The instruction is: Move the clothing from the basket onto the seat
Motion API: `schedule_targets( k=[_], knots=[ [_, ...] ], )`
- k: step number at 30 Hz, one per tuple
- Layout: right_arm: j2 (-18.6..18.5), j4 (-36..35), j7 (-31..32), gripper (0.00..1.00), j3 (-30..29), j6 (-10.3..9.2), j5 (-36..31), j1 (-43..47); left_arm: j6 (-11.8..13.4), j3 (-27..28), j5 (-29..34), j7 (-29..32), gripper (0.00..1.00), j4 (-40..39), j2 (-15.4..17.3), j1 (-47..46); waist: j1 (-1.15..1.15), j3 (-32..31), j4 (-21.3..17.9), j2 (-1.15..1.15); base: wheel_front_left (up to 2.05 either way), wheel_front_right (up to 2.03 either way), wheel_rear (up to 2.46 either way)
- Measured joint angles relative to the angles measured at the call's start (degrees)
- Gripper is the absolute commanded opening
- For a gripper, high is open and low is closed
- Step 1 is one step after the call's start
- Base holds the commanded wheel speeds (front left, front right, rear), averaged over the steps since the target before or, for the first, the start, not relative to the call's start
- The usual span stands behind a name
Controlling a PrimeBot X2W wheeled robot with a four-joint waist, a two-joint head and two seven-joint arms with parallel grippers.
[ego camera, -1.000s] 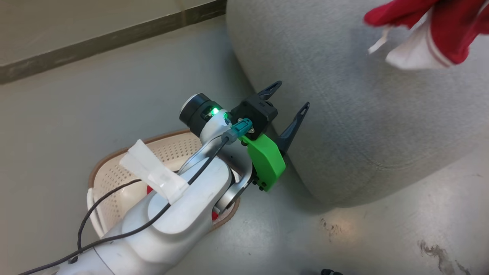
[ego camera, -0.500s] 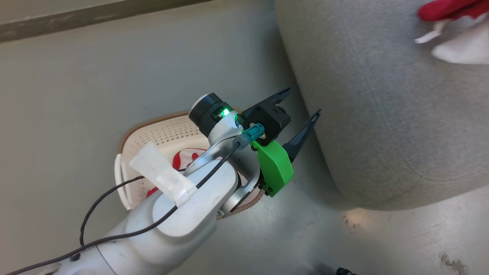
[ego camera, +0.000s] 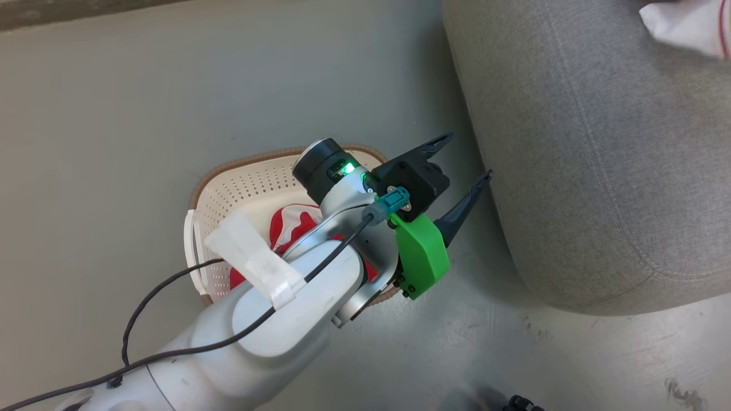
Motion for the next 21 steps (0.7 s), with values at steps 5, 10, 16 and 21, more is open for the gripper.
schedule_targets(
  k=[5, 10, 16, 21],
  knots=[
    [4.0, 4.5, -0.1, 0.00, 0.9, 0.00, 0.5, 3.8, 0.1, -0.1, 0.2, 0.9, 1.00, -0.5, 0.0, -0.7, 0.00, 1.5, 0.0, 0.00, 0.00, 0.00, 0.00],
    [7.6, 7.8, -0.2, 0.00, 2.0, 0.12, 0.7, 6.9, 0.1, -0.2, 1.6, 1.3, 1.00, -1.1, 0.3, -1.3, 0.00, 2.9, -0.5, 0.00, 0.00, 0.00, 0.00],
    [8.4, 10.4, -0.4, 0.00, 3.2, 1.63, 0.9, 7.2, 0.1, -0.2, 1.7, 1.3, 1.00, -1.5, 0.4, -1.4, 0.00, 3.9, -1.6, 0.00, 0.00, 0.00, 0.00],
    [8.4, 12.2, -0.4, 0.22, 3.8, 2.40, 0.6, 7.4, 0.1, -0.2, 1.7, 1.3, 1.00, -1.5, 0.4, -1.4, 0.00, 4.2, -1.9, 0.00, 0.00, 0.00, 0.00]
  ],
)
